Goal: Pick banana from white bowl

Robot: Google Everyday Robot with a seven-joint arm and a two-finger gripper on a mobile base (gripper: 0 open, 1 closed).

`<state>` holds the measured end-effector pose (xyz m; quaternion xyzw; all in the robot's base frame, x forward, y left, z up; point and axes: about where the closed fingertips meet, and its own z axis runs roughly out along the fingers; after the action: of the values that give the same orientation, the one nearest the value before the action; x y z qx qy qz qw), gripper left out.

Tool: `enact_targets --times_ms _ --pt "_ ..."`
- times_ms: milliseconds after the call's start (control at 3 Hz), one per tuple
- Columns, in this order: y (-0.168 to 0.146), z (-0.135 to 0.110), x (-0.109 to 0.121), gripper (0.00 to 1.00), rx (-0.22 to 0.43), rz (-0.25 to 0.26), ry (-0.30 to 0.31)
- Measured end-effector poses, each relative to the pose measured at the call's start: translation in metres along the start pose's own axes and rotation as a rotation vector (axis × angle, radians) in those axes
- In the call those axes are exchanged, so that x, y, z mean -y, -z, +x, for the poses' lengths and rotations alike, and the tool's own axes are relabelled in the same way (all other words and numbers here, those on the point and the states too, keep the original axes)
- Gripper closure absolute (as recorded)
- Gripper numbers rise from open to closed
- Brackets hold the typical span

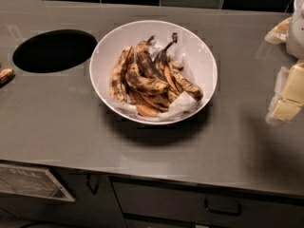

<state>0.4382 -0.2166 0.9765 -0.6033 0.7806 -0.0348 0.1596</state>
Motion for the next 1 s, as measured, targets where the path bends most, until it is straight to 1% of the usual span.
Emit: enact_targets --times_ms 333,667,1000 --pt "0.000 0.000 0.000 0.00 0.000 0.000 0.001" --pt "0.000 -0.008 0.005 0.00 0.005 0.009 0.022" --pt "-0.004 -0.028 0.016 0.00 0.032 0.001 0.082"
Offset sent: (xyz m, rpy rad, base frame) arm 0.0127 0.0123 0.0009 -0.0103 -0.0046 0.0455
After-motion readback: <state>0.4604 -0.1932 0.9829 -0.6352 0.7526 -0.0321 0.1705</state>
